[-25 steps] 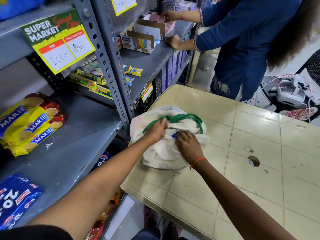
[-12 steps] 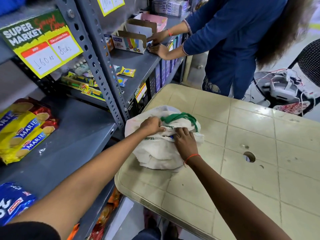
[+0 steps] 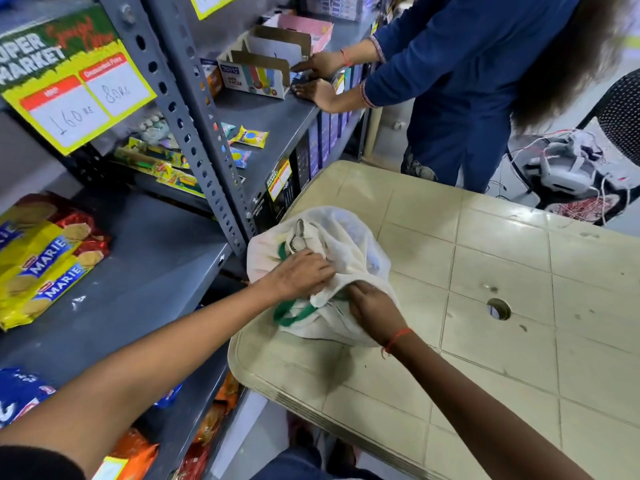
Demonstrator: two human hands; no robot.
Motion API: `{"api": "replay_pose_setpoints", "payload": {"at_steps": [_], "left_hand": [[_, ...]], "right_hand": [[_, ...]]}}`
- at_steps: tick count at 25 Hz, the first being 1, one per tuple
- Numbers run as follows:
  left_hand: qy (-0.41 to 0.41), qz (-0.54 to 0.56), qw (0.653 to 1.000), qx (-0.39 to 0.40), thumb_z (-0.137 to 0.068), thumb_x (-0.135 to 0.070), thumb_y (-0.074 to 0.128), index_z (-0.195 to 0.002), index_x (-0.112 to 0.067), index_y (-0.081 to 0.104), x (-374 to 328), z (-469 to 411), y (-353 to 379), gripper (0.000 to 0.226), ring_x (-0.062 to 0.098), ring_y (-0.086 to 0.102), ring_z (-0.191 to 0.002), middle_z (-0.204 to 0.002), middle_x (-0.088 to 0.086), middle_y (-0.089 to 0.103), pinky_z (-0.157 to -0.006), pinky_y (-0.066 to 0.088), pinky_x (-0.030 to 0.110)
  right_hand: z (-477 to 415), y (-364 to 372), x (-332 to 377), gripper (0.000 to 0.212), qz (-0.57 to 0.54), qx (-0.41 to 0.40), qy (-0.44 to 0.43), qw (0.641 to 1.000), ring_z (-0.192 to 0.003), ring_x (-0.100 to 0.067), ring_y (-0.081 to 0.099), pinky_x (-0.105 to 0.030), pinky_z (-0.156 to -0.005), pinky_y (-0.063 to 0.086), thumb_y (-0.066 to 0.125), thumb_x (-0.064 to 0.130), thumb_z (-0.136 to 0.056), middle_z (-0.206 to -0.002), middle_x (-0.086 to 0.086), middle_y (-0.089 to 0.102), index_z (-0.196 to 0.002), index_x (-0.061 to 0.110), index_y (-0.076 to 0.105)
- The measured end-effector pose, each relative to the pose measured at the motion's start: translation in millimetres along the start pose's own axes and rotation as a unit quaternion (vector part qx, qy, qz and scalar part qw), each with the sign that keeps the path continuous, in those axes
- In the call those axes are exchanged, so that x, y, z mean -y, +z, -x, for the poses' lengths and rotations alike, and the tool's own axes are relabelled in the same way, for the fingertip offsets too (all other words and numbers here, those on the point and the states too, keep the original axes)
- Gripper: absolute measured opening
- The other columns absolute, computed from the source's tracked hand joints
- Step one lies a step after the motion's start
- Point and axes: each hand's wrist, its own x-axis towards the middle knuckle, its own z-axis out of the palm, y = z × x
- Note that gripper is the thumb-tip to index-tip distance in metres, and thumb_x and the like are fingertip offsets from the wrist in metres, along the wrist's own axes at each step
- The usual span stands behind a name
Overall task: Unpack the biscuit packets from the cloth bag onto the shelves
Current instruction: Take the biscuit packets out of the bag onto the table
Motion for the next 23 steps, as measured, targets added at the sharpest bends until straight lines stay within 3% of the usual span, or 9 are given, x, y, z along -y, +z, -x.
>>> {"api": "replay_pose_setpoints", "payload": {"at_steps": [3, 7, 10, 12, 14, 16, 17, 20, 23], "left_hand": [[-0.050, 0.038, 0.982, 0.179, -0.080, -0.038, 0.059, -0.124, -0.016, 0.051, 20.4, 3.4, 3.0, 0.050, 0.026, 0.054, -0.123, -0.133, 0.008, 0.057, -0.102, 0.037, 0.041], [-0.173, -0.049, 0.941, 0.285, -0.074, -0.063, 0.060, -0.151, -0.027, -0.002, 53.8, 4.4, -16.8, 0.105, 0.026, 0.000, -0.149, -0.161, 0.010, -0.011, -0.121, 0.005, 0.052], [-0.213, -0.051, 0.961, 0.168, -0.080, -0.049, 0.059, -0.148, -0.021, 0.023, 56.7, -5.4, -40.2, 0.082, 0.028, 0.029, -0.142, -0.156, 0.014, 0.027, -0.113, 0.026, 0.052], [-0.068, -0.056, 0.996, 0.020, -0.078, -0.032, 0.060, -0.116, -0.019, 0.061, 37.7, -16.7, -34.7, 0.041, 0.026, 0.064, -0.104, -0.115, 0.008, 0.067, -0.086, 0.051, 0.038], [0.074, -0.050, 0.996, 0.013, -0.075, -0.018, 0.052, -0.091, -0.021, 0.068, 12.8, -21.1, -17.4, 0.023, 0.020, 0.068, -0.080, -0.090, 0.000, 0.072, -0.068, 0.053, 0.028], [0.074, -0.042, 0.994, 0.067, -0.075, -0.018, 0.048, -0.101, -0.022, 0.068, 7.9, -30.1, -7.0, 0.033, 0.020, 0.069, -0.090, -0.103, 0.000, 0.071, -0.074, 0.054, 0.028], [0.038, -0.031, 0.995, 0.083, -0.077, -0.018, 0.051, -0.111, -0.021, 0.064, 16.1, -35.6, -4.5, 0.037, 0.024, 0.066, -0.100, -0.115, 0.004, 0.068, -0.081, 0.053, 0.032], [-0.069, -0.035, 0.977, 0.200, -0.074, -0.029, 0.067, -0.138, -0.019, 0.039, 46.8, -36.5, -4.7, 0.070, 0.033, 0.046, -0.125, -0.142, 0.012, 0.043, -0.105, 0.036, 0.042], [-0.079, -0.059, 0.966, 0.241, -0.069, -0.054, 0.067, -0.145, -0.021, 0.027, 54.9, -29.7, -5.4, 0.092, 0.035, 0.039, -0.131, -0.148, 0.015, 0.034, -0.113, 0.026, 0.044]], "right_hand": [[-14.0, 21.1, 17.7, 0.039, 0.064, 0.065, -0.012, 0.996, -0.095, -0.032, 0.069, -0.038, -0.080, 0.057, 0.045, 0.019, -0.078, -0.107, -0.015, 0.071, -0.110, 0.008, 0.065], [-26.4, 7.8, 2.4, 0.051, 0.065, 0.018, 0.244, 0.967, -0.094, -0.048, 0.061, -0.049, -0.074, 0.053, 0.066, 0.030, -0.076, -0.111, -0.033, 0.061, -0.117, 0.003, 0.054], [-50.8, -33.0, -19.5, 0.068, -0.134, -0.056, 0.367, 0.919, -0.105, -0.043, 0.058, -0.046, -0.084, 0.050, 0.054, 0.044, -0.088, -0.126, -0.027, 0.054, -0.141, 0.010, 0.027], [-78.2, -57.6, -30.8, 0.066, -0.433, -0.112, 0.440, 0.778, -0.088, -0.033, 0.065, -0.039, -0.068, 0.059, 0.044, 0.047, -0.092, -0.118, -0.019, 0.061, -0.146, 0.025, 0.012], [-104.4, -72.0, -36.4, 0.062, -0.714, -0.169, 0.447, 0.511, -0.082, -0.026, 0.062, -0.030, -0.050, 0.059, 0.039, 0.045, -0.095, -0.122, -0.018, 0.055, -0.146, 0.019, 0.015], [-117.1, -66.9, -39.0, 0.056, -0.767, -0.170, 0.461, 0.413, -0.093, -0.030, 0.059, -0.031, -0.057, 0.061, 0.037, 0.037, -0.098, -0.133, -0.019, 0.046, -0.143, 0.005, 0.024], [-117.3, -64.4, -33.8, 0.051, -0.722, -0.158, 0.481, 0.472, -0.102, -0.032, 0.057, -0.035, -0.072, 0.061, 0.038, 0.029, -0.099, -0.131, -0.018, 0.044, -0.141, 0.003, 0.027], [-90.8, -27.8, -17.2, 0.040, -0.250, -0.183, 0.407, 0.859, -0.118, -0.030, 0.045, -0.034, -0.102, 0.039, 0.049, 0.011, -0.091, -0.127, -0.021, 0.046, -0.129, 0.002, 0.045], [-62.7, 17.3, 6.5, 0.016, -0.039, -0.074, 0.046, 0.995, -0.088, -0.032, 0.057, -0.036, -0.079, 0.051, 0.054, 0.005, -0.080, -0.096, -0.021, 0.063, -0.094, 0.003, 0.062]]}}
